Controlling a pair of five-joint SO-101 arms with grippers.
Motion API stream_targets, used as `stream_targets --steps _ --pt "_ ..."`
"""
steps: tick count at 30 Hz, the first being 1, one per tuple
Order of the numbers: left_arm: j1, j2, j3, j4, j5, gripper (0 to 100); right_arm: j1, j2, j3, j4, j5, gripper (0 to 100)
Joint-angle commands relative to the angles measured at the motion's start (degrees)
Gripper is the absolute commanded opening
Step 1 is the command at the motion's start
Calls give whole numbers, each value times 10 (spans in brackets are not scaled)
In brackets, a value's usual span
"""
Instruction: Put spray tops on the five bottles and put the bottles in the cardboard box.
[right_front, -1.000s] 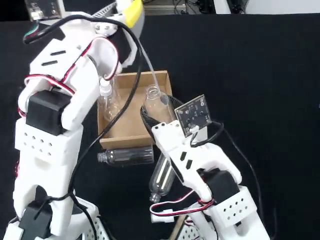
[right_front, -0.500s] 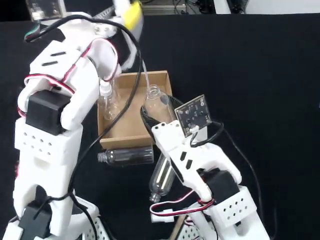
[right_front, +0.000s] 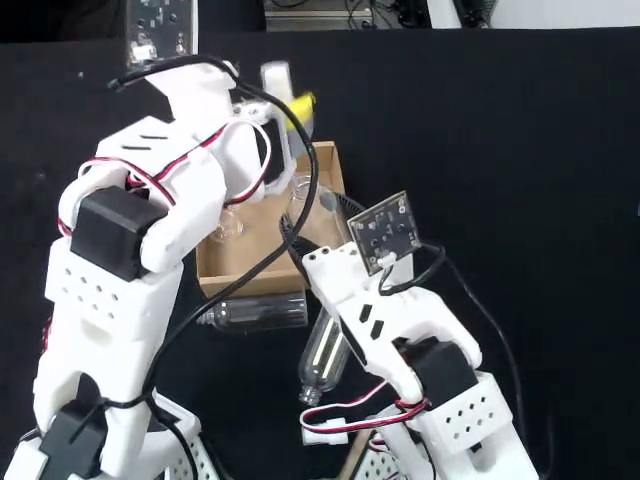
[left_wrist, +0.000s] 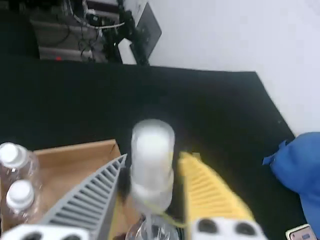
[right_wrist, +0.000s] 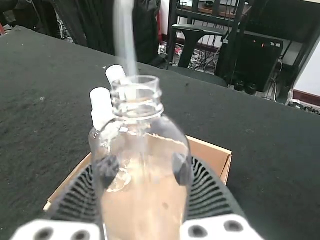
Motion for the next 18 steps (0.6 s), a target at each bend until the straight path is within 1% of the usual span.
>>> stream_targets --steps 1,6,8,11,13,15,17,18 --pt "2 -44 -14 33 0 308 -7 -18 -5 -17 -4 11" --pt "-2 -102 -12 36 -11 261 -6 -15 -5 -19 -4 11" --pt "-37 -124 -7 40 -33 245 -5 -15 -5 -20 -5 11" --pt "-124 -151 -7 40 -41 213 -4 -16 -6 -33 -11 11" --pt "-204 -164 2 40 -41 185 -4 -14 0 -69 -48 11" --pt "-286 -179 36 40 -42 166 -5 -14 20 -131 -86 11" --pt "-354 -193 83 40 -47 163 -6 -14 47 -195 -105 11" --pt "-382 -201 115 39 -60 166 -6 -14 60 -223 -106 11"
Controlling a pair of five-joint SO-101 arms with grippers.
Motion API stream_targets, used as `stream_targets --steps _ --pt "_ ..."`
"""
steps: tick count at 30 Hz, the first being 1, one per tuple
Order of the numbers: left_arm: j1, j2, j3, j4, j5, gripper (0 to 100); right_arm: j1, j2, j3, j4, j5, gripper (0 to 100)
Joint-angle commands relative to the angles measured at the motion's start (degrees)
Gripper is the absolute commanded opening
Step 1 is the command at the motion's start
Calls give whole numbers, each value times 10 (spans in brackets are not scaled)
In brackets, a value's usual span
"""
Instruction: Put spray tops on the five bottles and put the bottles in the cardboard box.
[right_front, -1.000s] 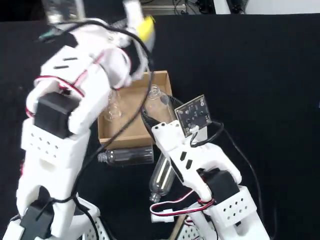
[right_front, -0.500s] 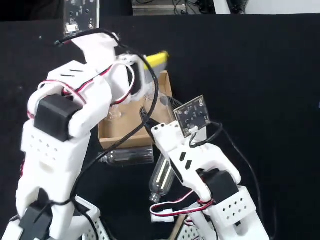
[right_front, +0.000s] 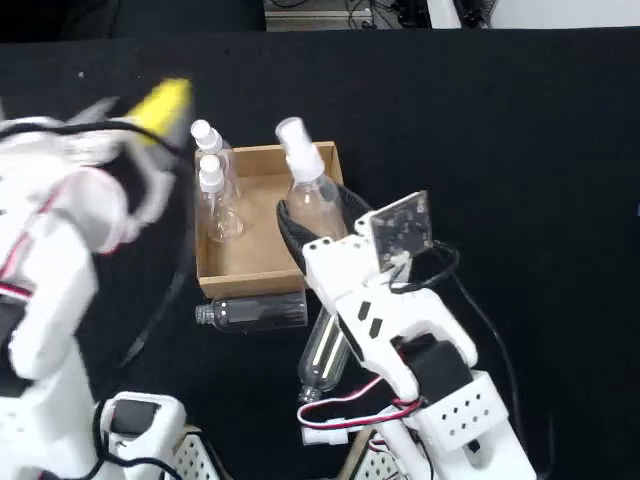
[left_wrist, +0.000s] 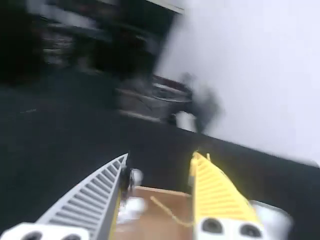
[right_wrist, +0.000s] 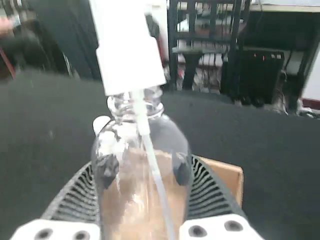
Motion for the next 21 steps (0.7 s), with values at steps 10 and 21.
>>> stream_targets --steps 10,21 --pt "-228 -73 451 -146 -154 163 12 108 -17 -182 -33 11" --pt "-244 -107 768 -456 -96 163 343 188 -33 -163 -20 11"
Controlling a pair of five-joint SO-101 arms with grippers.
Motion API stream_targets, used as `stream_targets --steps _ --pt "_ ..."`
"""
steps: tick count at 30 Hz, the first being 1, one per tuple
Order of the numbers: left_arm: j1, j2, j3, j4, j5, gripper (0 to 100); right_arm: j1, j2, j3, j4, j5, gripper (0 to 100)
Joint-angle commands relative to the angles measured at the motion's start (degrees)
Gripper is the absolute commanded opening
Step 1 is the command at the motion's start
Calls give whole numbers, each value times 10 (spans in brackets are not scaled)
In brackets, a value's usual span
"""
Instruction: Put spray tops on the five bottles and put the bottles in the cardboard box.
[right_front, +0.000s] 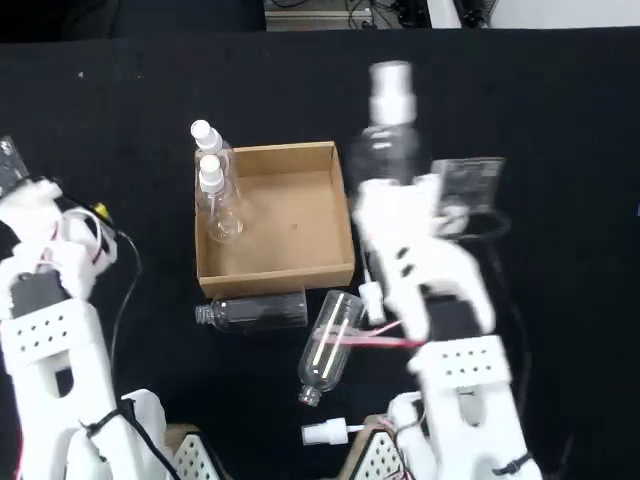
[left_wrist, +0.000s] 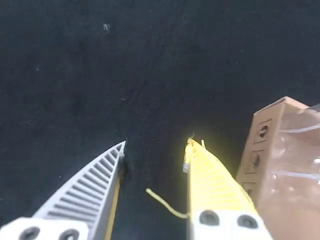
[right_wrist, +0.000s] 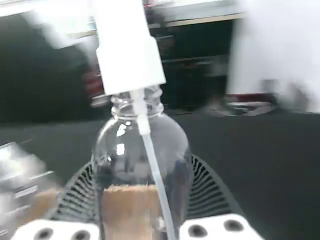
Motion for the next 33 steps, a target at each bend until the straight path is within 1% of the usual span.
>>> stream_targets --steps 1,3,5,9,13,17,19,23,26,33 --pt "-1 -29 88 -128 7 163 172 34 -11 2 27 11" --pt "0 -33 130 -164 8 163 228 64 -7 -2 76 11" --pt "0 -38 167 -198 8 163 276 109 -4 -39 106 11" --pt "0 -45 231 -273 8 162 358 233 0 -170 117 11" --pt "0 -57 274 -319 9 162 404 362 0 -315 117 11" --pt "0 -71 296 -333 9 162 426 487 0 -465 115 10" --pt "0 -78 301 -333 22 162 433 540 -1 -535 114 10" --pt "0 -79 302 -333 40 162 432 632 -11 -642 117 10" --pt "0 -77 302 -333 39 162 433 684 -24 -690 113 10" --pt "0 -77 302 -333 38 162 433 759 -28 -758 117 11"
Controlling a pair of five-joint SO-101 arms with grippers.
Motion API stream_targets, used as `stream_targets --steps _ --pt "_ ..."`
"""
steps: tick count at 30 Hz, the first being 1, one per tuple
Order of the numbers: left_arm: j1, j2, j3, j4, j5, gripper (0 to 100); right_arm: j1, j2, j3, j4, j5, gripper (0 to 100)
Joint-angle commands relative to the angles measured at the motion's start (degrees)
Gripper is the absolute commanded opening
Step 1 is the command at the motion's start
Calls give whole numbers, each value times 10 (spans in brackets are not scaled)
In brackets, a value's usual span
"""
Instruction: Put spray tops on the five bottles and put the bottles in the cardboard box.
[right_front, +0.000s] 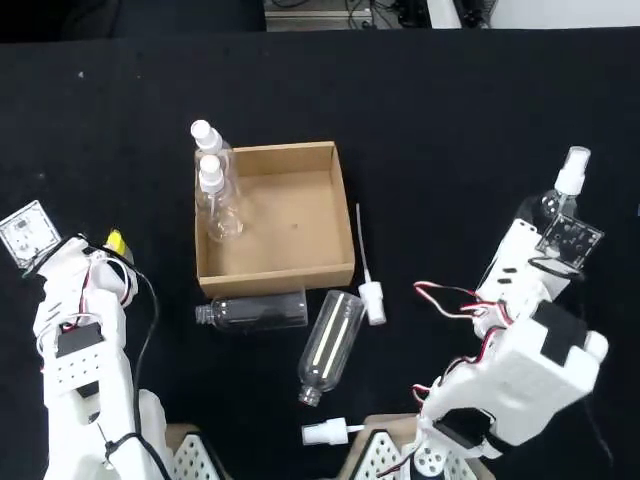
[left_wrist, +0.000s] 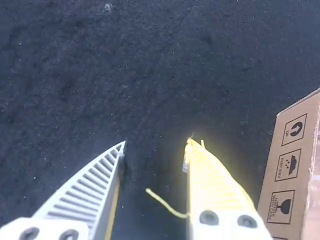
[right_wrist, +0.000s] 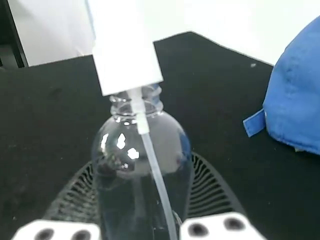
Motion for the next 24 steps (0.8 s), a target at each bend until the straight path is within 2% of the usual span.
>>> stream_targets --steps 1,8,15,24 --pt "-1 -13 -6 -13 4 162 11 23 -18 -55 4 11" --pt "-1 -13 -6 -14 4 162 4 33 17 -91 4 14" --pt "-1 -13 -6 -14 4 162 -6 33 39 -91 4 107" --pt "-1 -12 -6 -14 3 162 -15 36 43 -91 4 110"
